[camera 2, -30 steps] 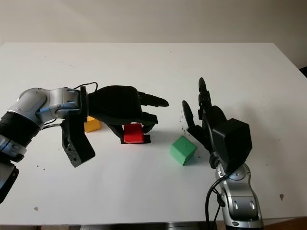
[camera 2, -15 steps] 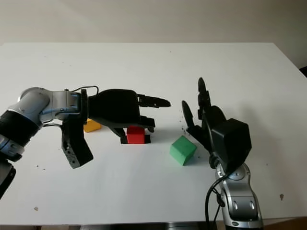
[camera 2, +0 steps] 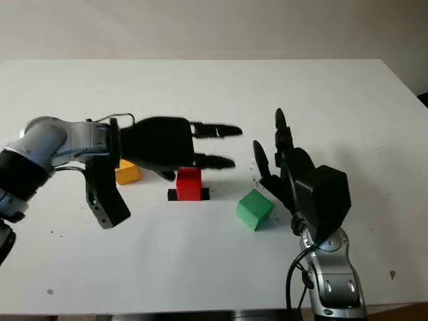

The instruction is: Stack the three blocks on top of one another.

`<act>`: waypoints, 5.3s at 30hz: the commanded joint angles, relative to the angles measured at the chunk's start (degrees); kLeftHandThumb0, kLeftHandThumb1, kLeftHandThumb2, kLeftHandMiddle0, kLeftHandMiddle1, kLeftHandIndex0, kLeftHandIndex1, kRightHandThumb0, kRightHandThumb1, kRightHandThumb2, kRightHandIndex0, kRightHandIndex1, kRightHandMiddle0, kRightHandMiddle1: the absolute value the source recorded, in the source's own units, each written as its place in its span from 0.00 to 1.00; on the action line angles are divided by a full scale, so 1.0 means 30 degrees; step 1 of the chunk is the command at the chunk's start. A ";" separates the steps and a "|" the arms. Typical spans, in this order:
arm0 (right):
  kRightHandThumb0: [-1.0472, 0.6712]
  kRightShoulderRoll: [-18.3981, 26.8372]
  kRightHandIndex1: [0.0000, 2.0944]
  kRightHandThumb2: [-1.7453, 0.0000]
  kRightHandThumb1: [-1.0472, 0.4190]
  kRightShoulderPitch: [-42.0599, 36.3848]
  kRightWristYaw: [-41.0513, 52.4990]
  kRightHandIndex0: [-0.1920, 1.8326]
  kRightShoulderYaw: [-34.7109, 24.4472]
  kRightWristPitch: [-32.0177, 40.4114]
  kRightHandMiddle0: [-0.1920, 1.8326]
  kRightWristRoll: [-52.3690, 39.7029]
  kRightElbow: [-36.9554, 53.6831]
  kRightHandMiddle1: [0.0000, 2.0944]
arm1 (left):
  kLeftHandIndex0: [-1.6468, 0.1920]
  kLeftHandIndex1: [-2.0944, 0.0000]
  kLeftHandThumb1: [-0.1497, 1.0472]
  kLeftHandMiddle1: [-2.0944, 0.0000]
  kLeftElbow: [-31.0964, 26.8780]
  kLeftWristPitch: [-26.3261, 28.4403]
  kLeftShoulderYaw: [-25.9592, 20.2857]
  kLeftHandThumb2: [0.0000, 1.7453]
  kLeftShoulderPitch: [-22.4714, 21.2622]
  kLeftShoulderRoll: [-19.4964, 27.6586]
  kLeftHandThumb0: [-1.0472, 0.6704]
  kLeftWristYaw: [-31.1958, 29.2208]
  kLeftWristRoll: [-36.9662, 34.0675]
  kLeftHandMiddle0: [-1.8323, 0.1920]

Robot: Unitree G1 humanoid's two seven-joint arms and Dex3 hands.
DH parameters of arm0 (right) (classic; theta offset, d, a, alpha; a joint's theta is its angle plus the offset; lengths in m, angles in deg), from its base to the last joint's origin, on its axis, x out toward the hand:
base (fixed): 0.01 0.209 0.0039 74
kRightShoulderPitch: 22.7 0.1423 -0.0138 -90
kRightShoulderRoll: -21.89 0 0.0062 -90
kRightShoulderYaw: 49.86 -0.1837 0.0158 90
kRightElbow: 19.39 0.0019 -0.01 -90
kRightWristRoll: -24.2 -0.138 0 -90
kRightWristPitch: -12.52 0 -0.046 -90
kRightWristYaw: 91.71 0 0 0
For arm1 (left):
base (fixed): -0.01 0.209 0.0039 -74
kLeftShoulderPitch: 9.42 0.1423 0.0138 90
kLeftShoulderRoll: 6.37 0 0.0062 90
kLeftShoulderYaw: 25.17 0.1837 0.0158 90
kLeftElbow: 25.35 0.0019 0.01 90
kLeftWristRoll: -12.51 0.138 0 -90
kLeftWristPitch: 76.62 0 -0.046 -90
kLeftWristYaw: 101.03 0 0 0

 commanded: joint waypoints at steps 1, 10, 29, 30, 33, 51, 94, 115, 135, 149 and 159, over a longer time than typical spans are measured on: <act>0.20 0.0013 0.01 0.65 0.00 0.0241 -0.0055 0.00 0.0101 -0.0264 0.01 0.0111 0.0037 0.03 | 0.89 0.97 0.86 0.97 0.0000 0.0536 -0.0877 0.03 -0.0225 0.0415 0.48 -0.0187 -0.0920 0.97; 0.18 0.0029 0.01 0.64 0.00 0.0390 -0.0032 0.00 0.0174 -0.0203 0.01 0.0320 -0.0138 0.03 | 0.81 0.95 1.00 0.97 -0.1970 0.7030 -0.6663 0.14 0.3884 0.0464 0.26 -0.4239 -0.9557 0.92; 0.19 0.0056 0.02 0.64 0.00 0.0561 0.0187 0.00 0.0264 -0.0426 0.01 0.0352 -0.0454 0.03 | 0.80 0.98 1.00 0.98 -0.9561 1.8102 -0.8719 0.12 1.0003 0.0179 0.05 -0.9655 -1.1085 0.92; 0.19 0.0029 0.02 0.64 0.00 0.0535 0.0167 0.00 0.0244 -0.0449 0.01 0.0315 -0.0440 0.03 | 0.81 0.98 1.00 0.98 -0.9434 1.8256 -0.8549 0.11 0.9867 0.0082 0.04 -0.9995 -1.1163 0.93; 0.19 0.0054 0.02 0.65 0.00 0.0471 0.0165 0.00 0.0230 -0.0265 0.01 0.0290 -0.0305 0.03 | 0.81 0.98 1.00 0.98 -0.9243 1.8612 -0.8292 0.07 0.9566 -0.0082 0.05 -1.0822 -1.1475 0.94; 0.19 0.0076 0.02 0.65 0.00 0.0369 0.0146 0.00 0.0102 -0.0307 0.01 0.0104 -0.0281 0.03 | 0.77 0.96 0.98 0.98 -0.6543 1.7585 -0.5974 0.03 0.8604 0.0717 0.07 -1.0398 -0.6795 0.94; 0.19 0.0292 0.02 0.65 0.00 0.0670 0.0390 0.00 0.0036 -0.0239 0.01 0.0201 -0.0255 0.03 | 0.77 0.30 0.98 0.96 -0.7453 1.7133 -0.6043 0.03 0.9498 0.0866 0.39 -0.9578 -0.6785 0.74; 0.20 -0.0142 0.02 0.65 0.00 0.0471 0.0180 0.00 0.0253 -0.1103 0.01 0.0121 -0.0643 0.03 | 0.71 0.35 0.97 0.97 -0.6938 1.3791 -0.6826 0.03 0.3052 0.1013 0.36 -1.5961 -1.2869 0.73; 0.20 -0.0478 0.02 0.66 0.00 -0.0031 -0.0253 0.00 0.0359 -0.1464 0.01 0.0107 -0.0613 0.03 | 0.69 0.32 0.96 0.98 -0.3625 0.8589 -0.6667 0.03 0.2378 -0.1258 0.36 -1.6864 -1.7204 0.77; 0.20 -0.0412 0.02 0.66 0.00 -0.0084 -0.0313 0.00 0.0370 -0.1246 0.01 0.0090 -0.0362 0.03 | 0.76 0.23 0.97 0.98 -0.2453 0.3337 -0.5269 0.03 0.2016 -0.1327 0.36 -1.4769 -1.4022 0.78; 0.20 -0.0534 0.02 0.66 0.00 -0.0087 -0.0393 0.00 0.0437 -0.1404 0.01 0.0171 -0.0458 0.03 | 0.66 0.34 0.89 0.97 -0.1768 0.0239 -0.4656 0.03 0.1519 -0.1232 0.37 -1.2387 -1.1403 0.76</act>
